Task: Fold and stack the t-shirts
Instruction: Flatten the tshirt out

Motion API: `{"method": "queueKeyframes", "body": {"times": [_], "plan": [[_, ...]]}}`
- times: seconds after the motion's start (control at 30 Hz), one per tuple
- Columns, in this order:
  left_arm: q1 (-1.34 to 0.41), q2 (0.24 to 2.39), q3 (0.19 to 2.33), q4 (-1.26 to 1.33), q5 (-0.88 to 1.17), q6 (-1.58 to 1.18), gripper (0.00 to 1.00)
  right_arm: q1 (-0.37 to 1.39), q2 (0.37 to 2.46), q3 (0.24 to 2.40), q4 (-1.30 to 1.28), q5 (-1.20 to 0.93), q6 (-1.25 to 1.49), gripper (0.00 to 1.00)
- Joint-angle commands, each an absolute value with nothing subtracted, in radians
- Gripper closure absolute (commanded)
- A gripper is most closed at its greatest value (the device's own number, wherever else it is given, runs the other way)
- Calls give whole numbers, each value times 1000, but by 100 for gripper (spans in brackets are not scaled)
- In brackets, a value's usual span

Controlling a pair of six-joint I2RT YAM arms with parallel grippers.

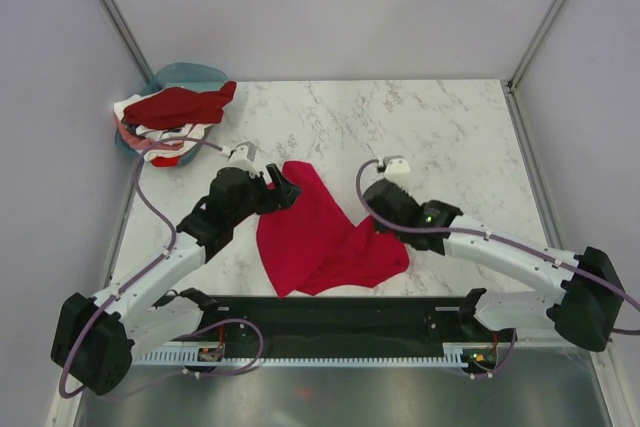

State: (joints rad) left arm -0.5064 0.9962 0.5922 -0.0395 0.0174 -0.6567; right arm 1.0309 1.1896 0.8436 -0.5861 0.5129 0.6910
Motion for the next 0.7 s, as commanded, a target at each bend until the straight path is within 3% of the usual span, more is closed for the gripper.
{"method": "queueKeyframes", "body": {"times": [0.0,0.27,0.4,0.67], "plan": [[-523,1000,597,35,78,-580,16,794,1223,937,-481,502,551,100],[-652,1136,658,80,192,-505,15,471,1298,979,-296,465,575,100],[-713,1265,739,69,244,-457,18,460,1269,887,-151,414,601,100],[-877,1488,877,6,134,-384,27,459,1244,822,-117,380,611,100]]}}
